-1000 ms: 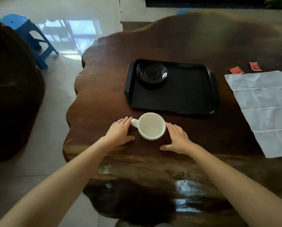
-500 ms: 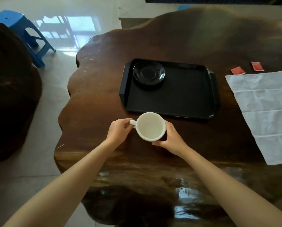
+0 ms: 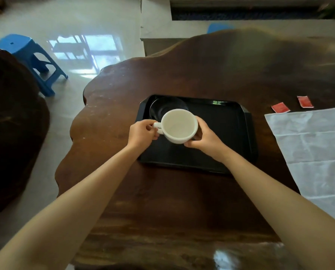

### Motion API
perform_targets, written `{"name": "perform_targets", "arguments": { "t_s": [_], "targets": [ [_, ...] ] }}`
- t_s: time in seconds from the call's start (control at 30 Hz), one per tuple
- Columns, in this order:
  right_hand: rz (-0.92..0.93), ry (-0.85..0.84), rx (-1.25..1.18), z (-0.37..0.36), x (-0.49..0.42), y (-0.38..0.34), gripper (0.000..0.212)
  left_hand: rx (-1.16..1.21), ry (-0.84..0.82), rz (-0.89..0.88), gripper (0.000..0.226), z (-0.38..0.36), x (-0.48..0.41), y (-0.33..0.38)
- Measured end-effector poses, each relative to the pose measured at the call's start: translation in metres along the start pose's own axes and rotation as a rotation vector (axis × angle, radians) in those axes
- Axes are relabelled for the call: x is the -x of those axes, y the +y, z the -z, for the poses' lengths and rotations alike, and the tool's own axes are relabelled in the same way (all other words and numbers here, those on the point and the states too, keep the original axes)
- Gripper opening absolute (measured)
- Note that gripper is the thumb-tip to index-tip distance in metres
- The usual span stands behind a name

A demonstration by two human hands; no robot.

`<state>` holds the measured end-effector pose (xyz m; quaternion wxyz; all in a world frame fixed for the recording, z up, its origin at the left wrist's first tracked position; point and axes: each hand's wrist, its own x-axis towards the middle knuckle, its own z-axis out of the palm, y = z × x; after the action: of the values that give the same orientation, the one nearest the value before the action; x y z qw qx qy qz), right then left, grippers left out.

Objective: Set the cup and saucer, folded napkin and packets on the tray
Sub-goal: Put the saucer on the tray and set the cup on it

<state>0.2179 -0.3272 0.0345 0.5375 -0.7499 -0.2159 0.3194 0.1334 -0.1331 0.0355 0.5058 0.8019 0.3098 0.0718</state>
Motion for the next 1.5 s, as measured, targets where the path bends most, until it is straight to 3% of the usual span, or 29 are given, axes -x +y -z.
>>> {"name": "perform_targets", "arguments": {
  "t_s": [0.43, 0.87, 1.23, 1.33, 1.43, 1.5],
  "targets": [
    [-0.004, 0.026, 0.005, 0.025, -0.116, 0.014, 0.079, -0.159, 0.033, 0.077, 0.024, -0.020, -0.109, 0.016],
    [0.012, 0.134, 0.142, 0.004, -0.141, 0.036, 0.075, -0.305, 0.037, 0.150, 0.025, -0.025, -0.137, -0.004],
    [0.007, 0.218, 0.159, -0.009, -0.136, 0.039, 0.082, -0.373, -0.003, 0.057, 0.020, -0.020, -0.137, -0.002],
    [-0.010, 0.220, 0.212, -0.010, -0.133, 0.034, 0.081, -0.368, -0.029, 0.041, 0.036, -0.016, -0.135, -0.001],
    [-0.063, 0.202, 0.290, -0.008, -0.130, 0.024, 0.083, -0.384, -0.095, 0.062, 0.034, -0.009, -0.131, 0.009],
    [-0.127, 0.178, 0.339, -0.002, -0.125, 0.016, 0.093, -0.468, -0.123, 0.075, 0.050, -0.003, -0.129, 0.016]
  ]
}}
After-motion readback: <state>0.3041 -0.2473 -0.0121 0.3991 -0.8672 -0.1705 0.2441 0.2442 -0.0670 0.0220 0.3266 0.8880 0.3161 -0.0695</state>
